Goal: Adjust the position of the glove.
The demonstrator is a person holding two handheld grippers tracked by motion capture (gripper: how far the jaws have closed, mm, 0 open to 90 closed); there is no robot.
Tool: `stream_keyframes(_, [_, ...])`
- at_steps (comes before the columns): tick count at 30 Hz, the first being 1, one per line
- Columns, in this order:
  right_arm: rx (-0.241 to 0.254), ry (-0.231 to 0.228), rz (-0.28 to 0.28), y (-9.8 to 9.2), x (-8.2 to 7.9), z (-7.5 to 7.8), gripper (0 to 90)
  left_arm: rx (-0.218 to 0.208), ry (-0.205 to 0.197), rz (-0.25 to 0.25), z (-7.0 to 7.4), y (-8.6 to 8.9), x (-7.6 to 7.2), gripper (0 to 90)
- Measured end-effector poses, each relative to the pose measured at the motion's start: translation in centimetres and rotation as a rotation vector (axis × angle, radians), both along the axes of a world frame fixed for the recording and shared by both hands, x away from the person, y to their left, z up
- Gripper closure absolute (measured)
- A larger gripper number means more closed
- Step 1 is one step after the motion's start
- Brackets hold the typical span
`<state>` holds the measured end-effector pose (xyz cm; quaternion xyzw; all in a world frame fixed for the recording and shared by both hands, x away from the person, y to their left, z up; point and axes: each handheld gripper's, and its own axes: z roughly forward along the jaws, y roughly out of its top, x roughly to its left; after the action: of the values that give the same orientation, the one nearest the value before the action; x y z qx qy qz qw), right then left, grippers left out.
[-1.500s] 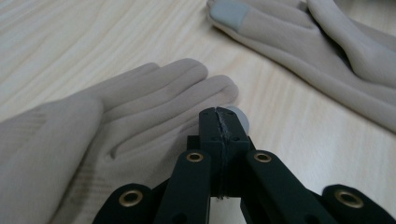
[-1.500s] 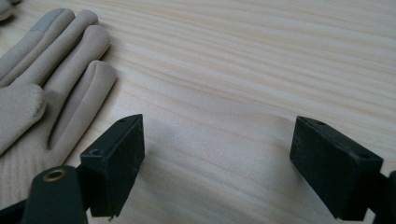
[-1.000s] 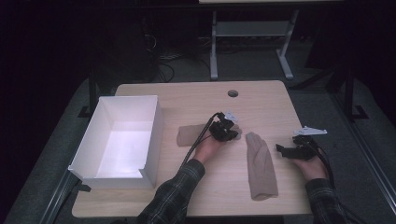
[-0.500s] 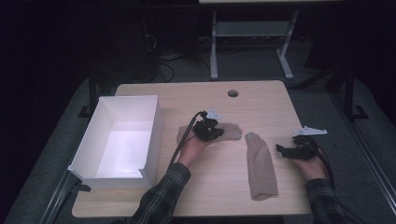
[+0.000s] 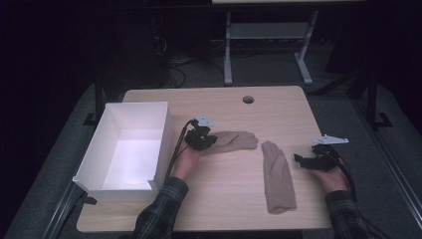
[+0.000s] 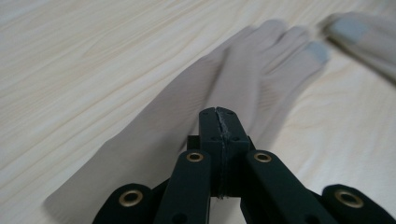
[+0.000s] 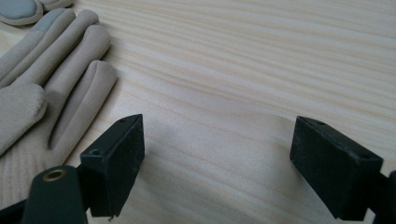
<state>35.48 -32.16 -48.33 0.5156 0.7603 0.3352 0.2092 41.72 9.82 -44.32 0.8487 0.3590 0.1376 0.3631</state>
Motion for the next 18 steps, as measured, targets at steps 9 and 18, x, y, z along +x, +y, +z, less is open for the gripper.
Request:
stream_keyframes(9, [0.0,0.0,0.0,0.0,0.0,0.0,17.4,0.017,0.025,0.064,-1.3,0.6,1.0,89.6])
stream_keyframes(18, [0.0,0.0,0.0,0.0,0.0,0.0,17.4,0.042,0.048,0.072,-2.0,0.5,0.9,89.7])
